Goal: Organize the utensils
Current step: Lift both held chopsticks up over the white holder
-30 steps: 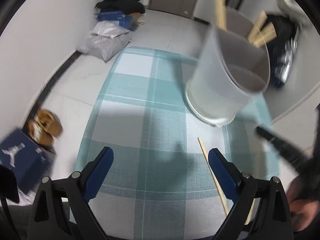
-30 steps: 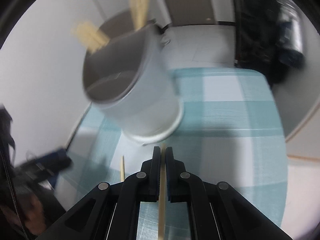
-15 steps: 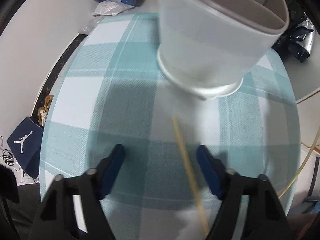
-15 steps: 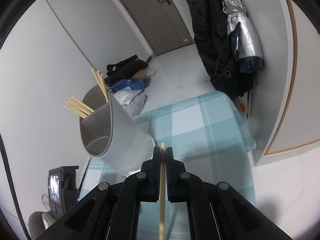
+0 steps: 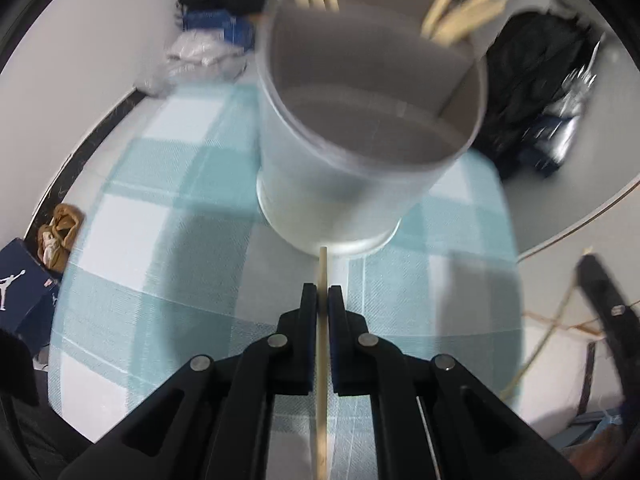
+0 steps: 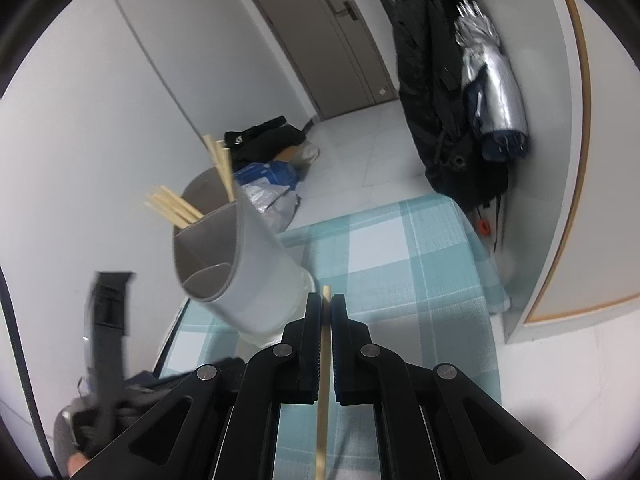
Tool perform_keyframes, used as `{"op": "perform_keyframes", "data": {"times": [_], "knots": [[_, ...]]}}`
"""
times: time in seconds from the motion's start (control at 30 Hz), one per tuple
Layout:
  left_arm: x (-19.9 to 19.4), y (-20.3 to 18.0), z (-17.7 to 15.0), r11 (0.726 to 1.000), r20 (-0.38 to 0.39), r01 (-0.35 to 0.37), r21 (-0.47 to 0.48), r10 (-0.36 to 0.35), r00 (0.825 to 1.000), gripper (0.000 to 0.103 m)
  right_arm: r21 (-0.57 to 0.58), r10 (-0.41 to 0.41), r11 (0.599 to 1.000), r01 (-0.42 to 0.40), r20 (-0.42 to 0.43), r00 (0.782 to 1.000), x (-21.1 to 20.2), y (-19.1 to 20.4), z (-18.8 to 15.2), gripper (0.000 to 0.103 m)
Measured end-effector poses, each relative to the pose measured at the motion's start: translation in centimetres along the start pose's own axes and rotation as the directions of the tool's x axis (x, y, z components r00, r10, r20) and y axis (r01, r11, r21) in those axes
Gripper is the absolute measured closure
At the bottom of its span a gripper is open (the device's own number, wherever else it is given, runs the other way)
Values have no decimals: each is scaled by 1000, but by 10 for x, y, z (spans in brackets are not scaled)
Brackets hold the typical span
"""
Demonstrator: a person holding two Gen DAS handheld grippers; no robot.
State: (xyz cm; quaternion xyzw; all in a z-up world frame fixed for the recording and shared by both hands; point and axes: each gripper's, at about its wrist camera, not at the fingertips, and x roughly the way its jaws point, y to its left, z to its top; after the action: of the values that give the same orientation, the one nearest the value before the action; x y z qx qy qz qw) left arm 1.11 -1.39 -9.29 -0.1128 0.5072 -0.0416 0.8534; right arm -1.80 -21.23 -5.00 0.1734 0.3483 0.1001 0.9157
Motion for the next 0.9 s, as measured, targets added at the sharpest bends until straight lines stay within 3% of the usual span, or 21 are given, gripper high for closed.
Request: {"op": "perform_keyframes", "data": {"times": [0.07,0.17,0.37,0.4,0.6,0.9], "knots": [[-24,11,-6,999,73,45,-19,-43,996,101,-30,2,1000,-1,37,999,-9,10,-3,99],[-47,23,-4,998,153,57,4,-57,987,101,-74,1,997,5,80,997,-19,26,-6,99],[-76,21,-5,995,233,76,62,-88,968,101,-173,-11,984,35,138,990,-32,59,-16,99],[-62,6,3,995,233,69,66,-82,969,101,-180,-17,983,42,139,990,-33,62,-17,99],[-56,7,11,993,204,100,69,-112,973,102,-207,-33,977,59,128,991,-34,83,-27,99],[-92,15,27,988,217,134,76,-147,965,102,-155,19,988,0,118,993,-44,103,-13,99]]}}
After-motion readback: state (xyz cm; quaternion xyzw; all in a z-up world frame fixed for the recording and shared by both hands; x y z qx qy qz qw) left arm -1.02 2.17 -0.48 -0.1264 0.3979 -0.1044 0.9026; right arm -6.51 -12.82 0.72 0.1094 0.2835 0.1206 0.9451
